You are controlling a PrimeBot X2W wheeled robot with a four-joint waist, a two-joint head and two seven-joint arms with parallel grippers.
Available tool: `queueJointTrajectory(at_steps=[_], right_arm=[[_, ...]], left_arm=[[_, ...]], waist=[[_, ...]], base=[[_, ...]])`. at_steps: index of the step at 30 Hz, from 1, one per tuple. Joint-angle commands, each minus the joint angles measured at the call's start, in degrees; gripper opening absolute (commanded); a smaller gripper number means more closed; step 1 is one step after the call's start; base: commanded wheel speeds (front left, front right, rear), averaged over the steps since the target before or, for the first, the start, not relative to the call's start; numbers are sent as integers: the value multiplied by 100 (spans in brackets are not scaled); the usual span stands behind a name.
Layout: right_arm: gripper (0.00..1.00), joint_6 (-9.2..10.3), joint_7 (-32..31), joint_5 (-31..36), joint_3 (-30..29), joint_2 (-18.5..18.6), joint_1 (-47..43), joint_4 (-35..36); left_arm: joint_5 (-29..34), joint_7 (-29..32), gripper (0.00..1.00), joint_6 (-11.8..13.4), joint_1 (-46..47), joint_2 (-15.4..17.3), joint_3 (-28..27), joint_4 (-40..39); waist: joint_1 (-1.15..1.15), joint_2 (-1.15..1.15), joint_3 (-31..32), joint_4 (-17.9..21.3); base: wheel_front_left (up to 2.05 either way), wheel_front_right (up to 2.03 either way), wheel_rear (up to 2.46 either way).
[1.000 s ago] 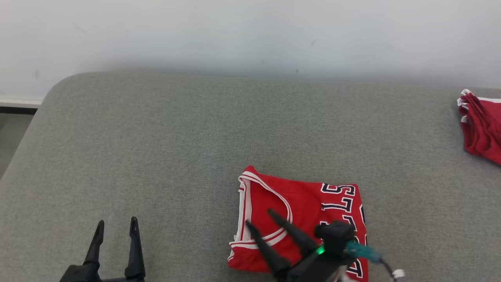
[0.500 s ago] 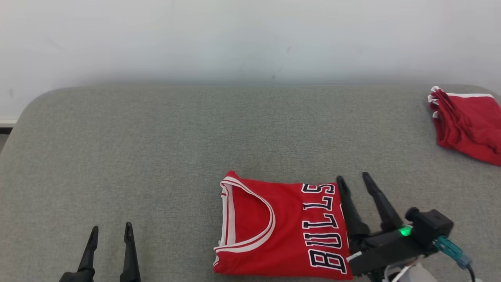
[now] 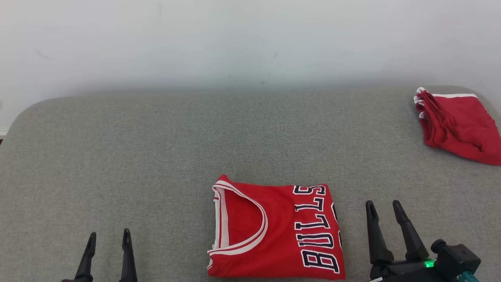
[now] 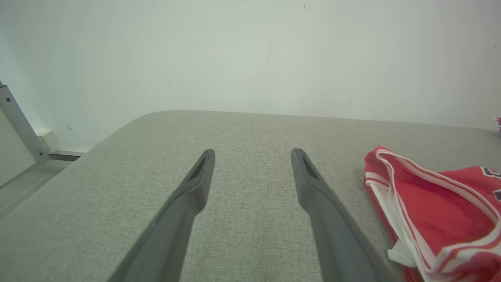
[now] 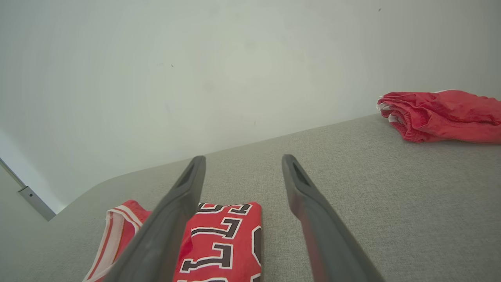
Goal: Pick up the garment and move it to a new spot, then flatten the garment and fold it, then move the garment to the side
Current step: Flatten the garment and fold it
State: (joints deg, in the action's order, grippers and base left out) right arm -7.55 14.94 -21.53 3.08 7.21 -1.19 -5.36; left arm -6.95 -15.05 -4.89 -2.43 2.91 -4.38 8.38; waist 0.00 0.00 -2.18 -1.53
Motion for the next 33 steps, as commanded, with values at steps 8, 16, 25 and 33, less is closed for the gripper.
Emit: queueJointTrajectory(at_steps=[8,16,25,33], right_arm=[[100,16,29,162,-94,-176,-238,133],[100,16,30,230,-147,-203,-267,57],[100,16,31,214,-152,-213,-239,44],[100,16,31,192,-184,-223,-186,31]], left_arm=[[139,-17,100,-60,-158,-3,77,-92],[244,-17,100,-189,-237,-3,988,-121],[118,20,100,-229,-209,0,1869,119],[-36,145,100,-241,-171,1,2223,452]], waist=[[0,0,49,32],[0,0,67,24],[0,0,-23,118],[0,0,-83,220]], base=[[0,0,0],[0,0,0],[0,0,0],[0,0,0]])
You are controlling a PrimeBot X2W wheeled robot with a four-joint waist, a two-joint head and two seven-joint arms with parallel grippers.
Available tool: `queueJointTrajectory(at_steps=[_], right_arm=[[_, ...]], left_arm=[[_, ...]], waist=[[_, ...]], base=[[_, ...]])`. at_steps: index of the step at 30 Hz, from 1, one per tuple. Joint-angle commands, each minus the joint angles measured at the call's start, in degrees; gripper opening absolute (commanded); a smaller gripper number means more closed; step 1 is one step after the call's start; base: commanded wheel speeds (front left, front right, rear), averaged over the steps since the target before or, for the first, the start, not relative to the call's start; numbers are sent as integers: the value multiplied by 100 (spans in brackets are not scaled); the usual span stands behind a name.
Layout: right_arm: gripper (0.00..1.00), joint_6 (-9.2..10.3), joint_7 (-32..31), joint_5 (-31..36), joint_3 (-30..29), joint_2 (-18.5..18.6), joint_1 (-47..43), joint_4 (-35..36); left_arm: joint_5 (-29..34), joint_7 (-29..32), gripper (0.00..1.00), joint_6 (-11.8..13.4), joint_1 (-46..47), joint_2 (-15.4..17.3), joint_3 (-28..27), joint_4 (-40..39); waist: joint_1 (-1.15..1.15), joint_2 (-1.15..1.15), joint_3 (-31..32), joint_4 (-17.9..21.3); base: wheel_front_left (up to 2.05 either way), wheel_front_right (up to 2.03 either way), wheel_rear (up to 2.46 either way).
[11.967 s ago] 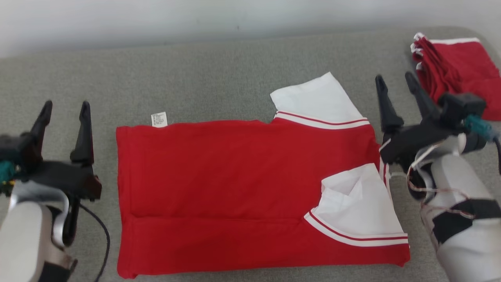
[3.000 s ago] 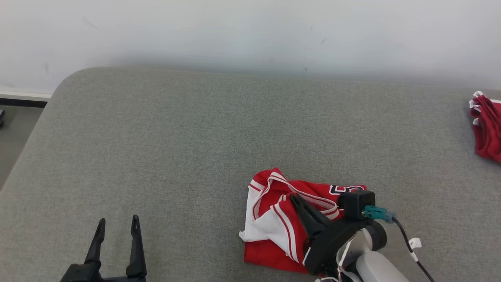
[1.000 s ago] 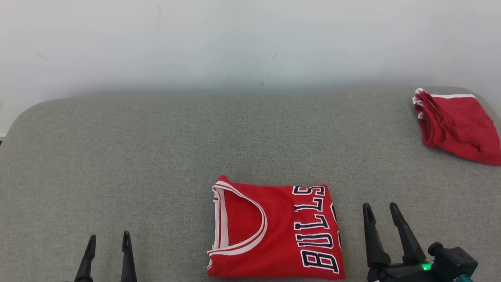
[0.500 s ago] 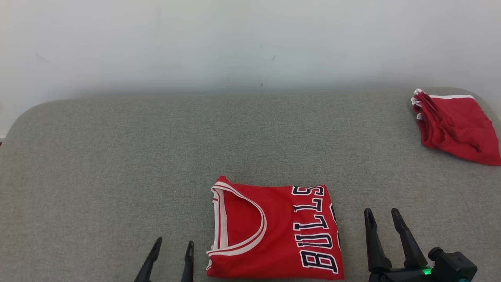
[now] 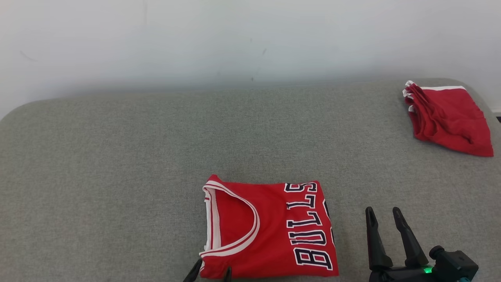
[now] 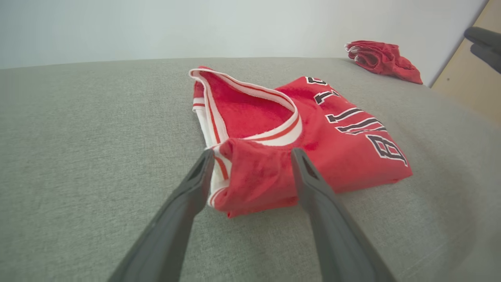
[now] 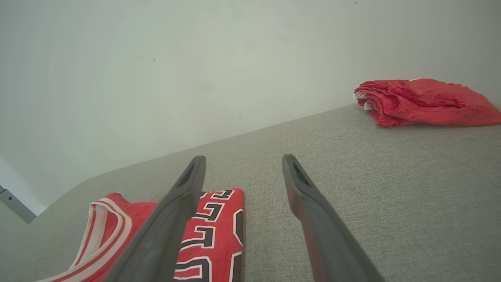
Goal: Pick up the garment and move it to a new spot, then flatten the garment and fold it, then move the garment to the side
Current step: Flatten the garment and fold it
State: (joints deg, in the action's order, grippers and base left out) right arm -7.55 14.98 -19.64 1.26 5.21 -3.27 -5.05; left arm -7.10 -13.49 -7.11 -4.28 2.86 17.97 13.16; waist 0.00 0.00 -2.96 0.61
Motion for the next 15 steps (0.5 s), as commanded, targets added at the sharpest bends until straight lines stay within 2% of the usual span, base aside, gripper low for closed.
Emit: queueJointTrajectory(at_steps=[1,2,3,4,15], right_arm=[[100,16,27,4,8,-25,28,0],[100,16,27,5,6,-29,33,-2],[100,16,26,5,10,-35,38,-1],[100,16,27,5,7,-37,37,3],[100,16,26,21,8,-50,-24,-21]], left_arm=[[-46,5,100,-19,36,5,5,20],[-88,0,42,-13,56,5,6,49],[-84,-4,24,4,69,6,3,85],[-84,-10,0,18,79,7,8,115],[-247,-88,0,53,-91,47,-6,493]], waist=[[0,0,-10,19],[0,0,-12,30],[0,0,-14,42],[0,0,-16,49],[0,0,-48,-21]], base=[[0,0,0],[0,0,0],[0,0,0],[0,0,0],[0,0,0]])
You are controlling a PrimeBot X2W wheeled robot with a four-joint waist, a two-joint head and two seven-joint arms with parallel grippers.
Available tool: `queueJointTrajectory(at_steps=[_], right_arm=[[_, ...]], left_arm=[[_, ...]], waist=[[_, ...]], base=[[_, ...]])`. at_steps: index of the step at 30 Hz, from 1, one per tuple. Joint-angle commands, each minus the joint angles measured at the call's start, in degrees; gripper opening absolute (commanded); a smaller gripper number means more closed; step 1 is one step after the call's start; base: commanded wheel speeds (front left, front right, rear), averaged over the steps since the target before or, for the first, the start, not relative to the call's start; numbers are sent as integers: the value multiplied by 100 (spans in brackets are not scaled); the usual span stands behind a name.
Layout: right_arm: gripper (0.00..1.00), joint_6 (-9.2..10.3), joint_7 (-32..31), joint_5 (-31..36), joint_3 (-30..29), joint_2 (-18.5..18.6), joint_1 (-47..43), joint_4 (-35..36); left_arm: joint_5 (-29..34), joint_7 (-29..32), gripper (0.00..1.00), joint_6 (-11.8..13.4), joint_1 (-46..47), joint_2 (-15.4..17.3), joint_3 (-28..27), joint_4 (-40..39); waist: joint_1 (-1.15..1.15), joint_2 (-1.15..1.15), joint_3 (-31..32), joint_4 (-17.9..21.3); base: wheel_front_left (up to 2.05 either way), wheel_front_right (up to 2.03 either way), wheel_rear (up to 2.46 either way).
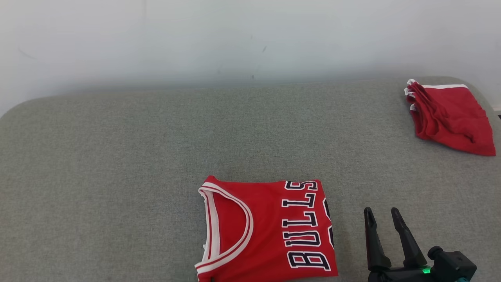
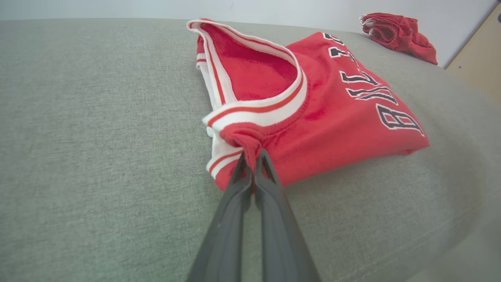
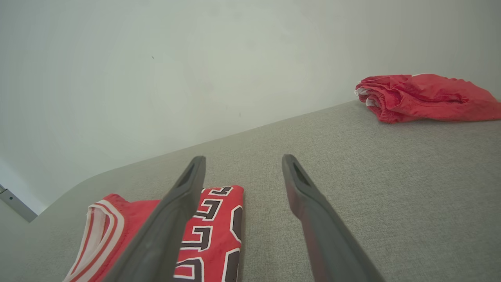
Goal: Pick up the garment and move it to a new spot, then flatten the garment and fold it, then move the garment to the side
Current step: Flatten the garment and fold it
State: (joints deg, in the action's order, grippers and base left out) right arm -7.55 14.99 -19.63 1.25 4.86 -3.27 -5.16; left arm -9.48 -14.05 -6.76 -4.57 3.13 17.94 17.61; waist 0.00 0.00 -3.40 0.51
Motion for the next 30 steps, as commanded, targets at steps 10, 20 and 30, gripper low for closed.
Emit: queueJointTrajectory(at_steps=[10,20,30], right_arm=[[100,16,26,12,-23,46,-46,-127],[100,16,26,6,-110,33,-55,-113],[100,16,25,81,-198,43,-115,-55]], left_arm=[[-140,-118,100,130,60,-7,9,384],[-98,-115,100,314,-197,-16,-598,-811],[112,-115,100,401,-236,124,-1507,-1320]], waist=[[0,0,45,-81],[0,0,179,-114],[0,0,296,-74]], base=[[0,0,0],[0,0,0],[0,0,0]])
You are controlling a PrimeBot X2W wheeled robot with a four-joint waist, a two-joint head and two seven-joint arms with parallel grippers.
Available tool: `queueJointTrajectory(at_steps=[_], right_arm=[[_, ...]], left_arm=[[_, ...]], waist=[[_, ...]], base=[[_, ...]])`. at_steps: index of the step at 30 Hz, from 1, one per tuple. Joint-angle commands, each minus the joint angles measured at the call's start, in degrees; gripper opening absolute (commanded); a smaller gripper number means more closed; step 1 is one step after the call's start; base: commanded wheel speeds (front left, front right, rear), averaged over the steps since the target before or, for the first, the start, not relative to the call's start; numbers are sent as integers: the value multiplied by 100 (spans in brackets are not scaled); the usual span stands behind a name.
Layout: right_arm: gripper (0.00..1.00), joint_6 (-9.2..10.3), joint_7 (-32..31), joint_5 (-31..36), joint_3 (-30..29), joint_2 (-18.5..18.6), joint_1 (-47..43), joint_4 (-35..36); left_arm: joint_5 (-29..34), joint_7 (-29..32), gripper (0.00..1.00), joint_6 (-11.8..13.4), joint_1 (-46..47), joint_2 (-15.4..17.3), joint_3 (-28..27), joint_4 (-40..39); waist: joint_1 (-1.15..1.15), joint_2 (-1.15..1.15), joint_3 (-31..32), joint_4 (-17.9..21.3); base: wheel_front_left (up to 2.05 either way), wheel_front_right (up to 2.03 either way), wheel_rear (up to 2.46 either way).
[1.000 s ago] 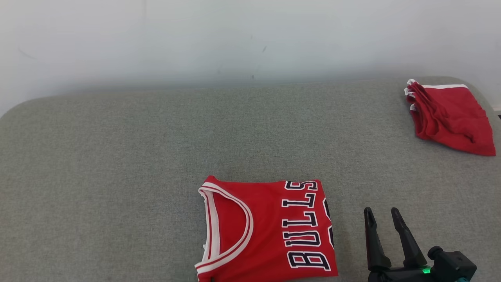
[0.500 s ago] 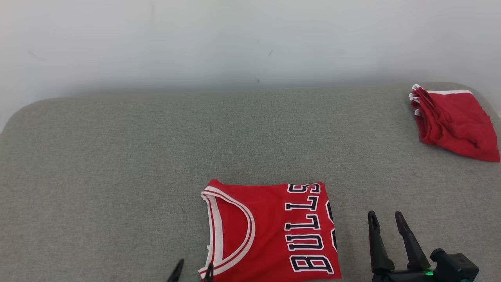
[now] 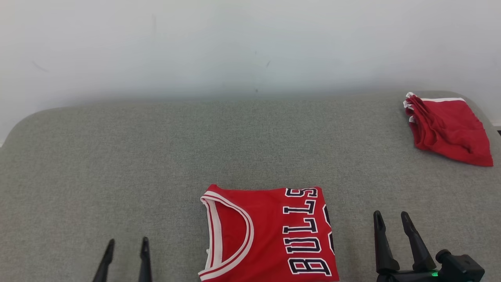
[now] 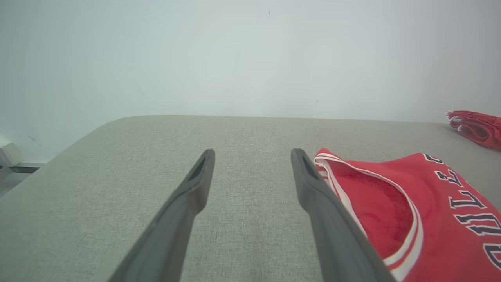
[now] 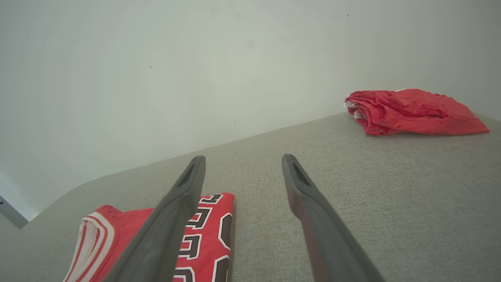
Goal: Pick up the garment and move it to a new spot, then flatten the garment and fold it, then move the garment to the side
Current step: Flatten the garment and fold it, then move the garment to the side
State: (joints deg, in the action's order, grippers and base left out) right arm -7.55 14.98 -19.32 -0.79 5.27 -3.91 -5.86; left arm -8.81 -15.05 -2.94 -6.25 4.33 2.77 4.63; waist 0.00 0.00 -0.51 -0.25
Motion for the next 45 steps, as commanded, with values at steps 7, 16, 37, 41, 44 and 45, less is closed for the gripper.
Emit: queueJointTrajectory(at_steps=[7,16,37,41,44,45], right_arm=[[100,16,26,311,27,62,-93,33],[100,16,26,488,142,114,-79,-77],[100,16,26,643,249,118,14,-373],[100,16,26,657,252,114,15,-389],[100,16,27,664,251,113,22,-401],[100,16,26,669,257,115,27,-403]], left_arm=[[84,-16,100,37,33,78,-543,-31],[153,-16,100,-148,148,92,-765,217],[491,-16,100,-337,151,131,-640,218],[488,-16,100,-329,138,126,-639,194],[514,-16,100,-317,130,114,-631,177],[515,-16,100,-313,129,109,-631,172]], waist=[[0,0,33,52],[0,0,57,105],[0,0,33,47],[0,0,41,44],[0,0,42,43],[0,0,42,43]], base=[[0,0,0],[0,0,0],[0,0,0],[0,0,0],[0,0,0],[0,0,0]])
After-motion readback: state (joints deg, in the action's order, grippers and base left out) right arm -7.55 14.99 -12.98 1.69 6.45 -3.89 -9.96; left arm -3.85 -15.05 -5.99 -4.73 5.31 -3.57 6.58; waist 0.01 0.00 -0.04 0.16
